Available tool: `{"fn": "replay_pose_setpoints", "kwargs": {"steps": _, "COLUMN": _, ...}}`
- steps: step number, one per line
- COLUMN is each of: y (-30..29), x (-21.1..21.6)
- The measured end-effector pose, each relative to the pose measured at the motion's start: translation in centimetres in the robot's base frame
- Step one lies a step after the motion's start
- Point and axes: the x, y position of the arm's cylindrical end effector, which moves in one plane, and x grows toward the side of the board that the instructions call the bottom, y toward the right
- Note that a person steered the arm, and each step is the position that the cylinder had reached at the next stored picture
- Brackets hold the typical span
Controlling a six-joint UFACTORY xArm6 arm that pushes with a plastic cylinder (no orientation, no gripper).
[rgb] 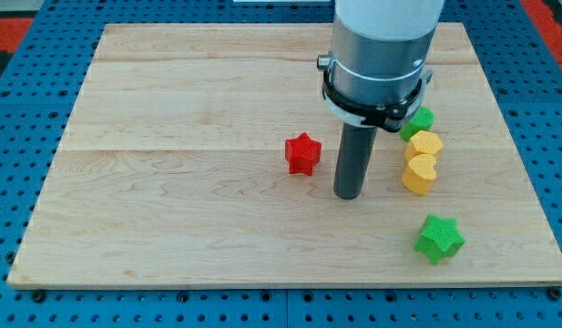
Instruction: Move red star to the left of red circle
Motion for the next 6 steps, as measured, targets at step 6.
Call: {"fn": "replay_pose_setpoints", "kwargs": {"steps": 6, "y": 0.4, "x": -10.0}}
